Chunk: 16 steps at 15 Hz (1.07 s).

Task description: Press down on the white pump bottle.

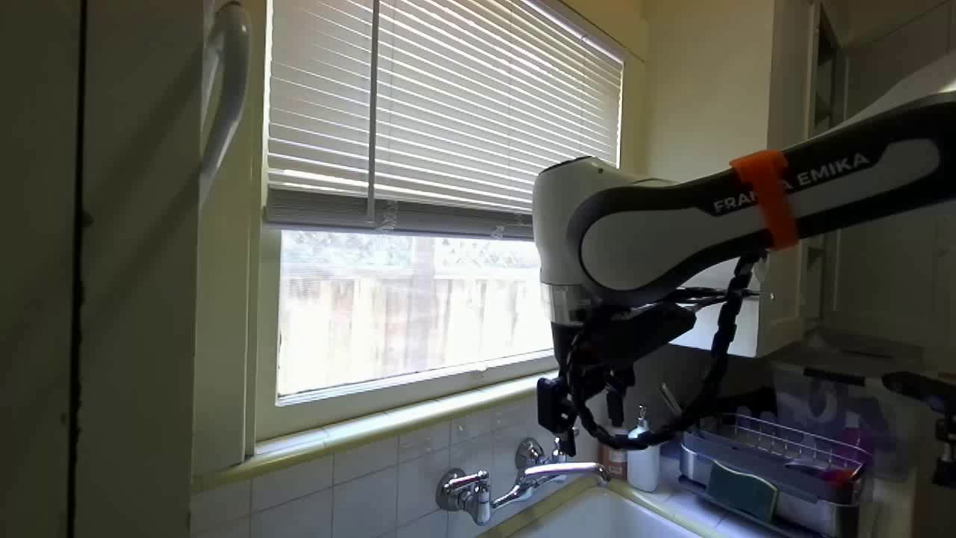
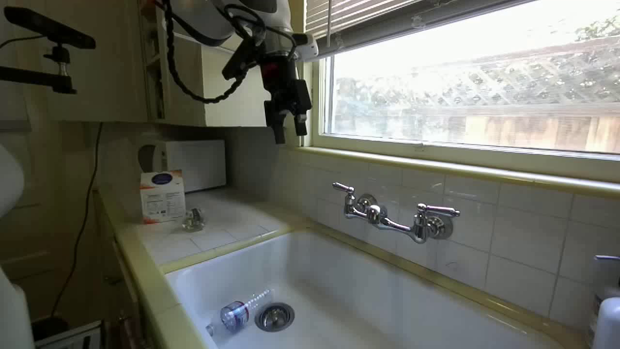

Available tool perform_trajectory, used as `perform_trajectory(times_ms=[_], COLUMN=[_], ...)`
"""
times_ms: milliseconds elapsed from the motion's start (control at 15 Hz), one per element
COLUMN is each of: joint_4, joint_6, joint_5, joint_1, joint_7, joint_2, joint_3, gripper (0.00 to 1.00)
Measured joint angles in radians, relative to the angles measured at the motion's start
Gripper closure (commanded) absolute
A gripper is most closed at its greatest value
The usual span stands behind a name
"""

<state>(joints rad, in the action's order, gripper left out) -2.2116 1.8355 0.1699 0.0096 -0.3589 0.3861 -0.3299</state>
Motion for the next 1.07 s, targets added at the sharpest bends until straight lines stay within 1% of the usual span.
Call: perform_trajectory(times_ms=[667,867,1067], joint_4=[0.0,0.003,0.02], joint_6=[0.0,0.006,0.048], joint_5=[0.0,0.0,0.006], joint_1=[0.005,0.007,-0.016], joint_7=[0.0,-0.024,-0.088], joint_2=[0.0,-0.011,-0.044], joint_3=[0.004,0.035,0.09], gripper=[0.0,0.0,0.0])
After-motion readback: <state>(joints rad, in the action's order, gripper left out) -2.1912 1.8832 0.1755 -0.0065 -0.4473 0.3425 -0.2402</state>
